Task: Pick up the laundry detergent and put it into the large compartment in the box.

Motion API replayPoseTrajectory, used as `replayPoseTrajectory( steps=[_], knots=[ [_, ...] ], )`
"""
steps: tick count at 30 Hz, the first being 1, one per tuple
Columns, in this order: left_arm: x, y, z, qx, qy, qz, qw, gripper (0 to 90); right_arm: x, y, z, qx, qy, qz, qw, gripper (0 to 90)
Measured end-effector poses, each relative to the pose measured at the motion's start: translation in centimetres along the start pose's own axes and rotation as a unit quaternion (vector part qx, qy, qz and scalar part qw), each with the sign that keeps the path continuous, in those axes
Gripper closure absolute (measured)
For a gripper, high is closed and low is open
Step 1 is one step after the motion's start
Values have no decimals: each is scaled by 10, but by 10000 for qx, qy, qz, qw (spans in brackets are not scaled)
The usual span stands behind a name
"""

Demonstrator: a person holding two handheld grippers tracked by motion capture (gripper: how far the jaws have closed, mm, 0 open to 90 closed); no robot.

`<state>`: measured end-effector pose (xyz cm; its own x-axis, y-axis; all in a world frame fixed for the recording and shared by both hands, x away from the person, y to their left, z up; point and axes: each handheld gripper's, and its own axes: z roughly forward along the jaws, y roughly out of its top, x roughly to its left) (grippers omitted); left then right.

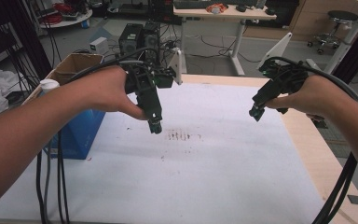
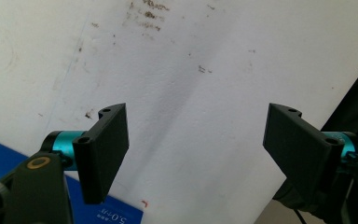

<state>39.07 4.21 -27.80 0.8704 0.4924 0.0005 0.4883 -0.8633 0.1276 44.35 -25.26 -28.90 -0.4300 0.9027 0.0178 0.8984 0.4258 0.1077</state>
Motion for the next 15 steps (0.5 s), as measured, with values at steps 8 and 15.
replayPoseTrajectory(
  steps=[8, 15],
  knots=[
    [2, -2, -1, -39, -22, -34, 10000, 225, 1, 1, 0, 16, -12, 9, 10000, 129],
    [2, -3, -2, -32, -19, -27, 10000, 225, 3, 1, -1, -10, -12, -9, 10000, 129]
  ],
)
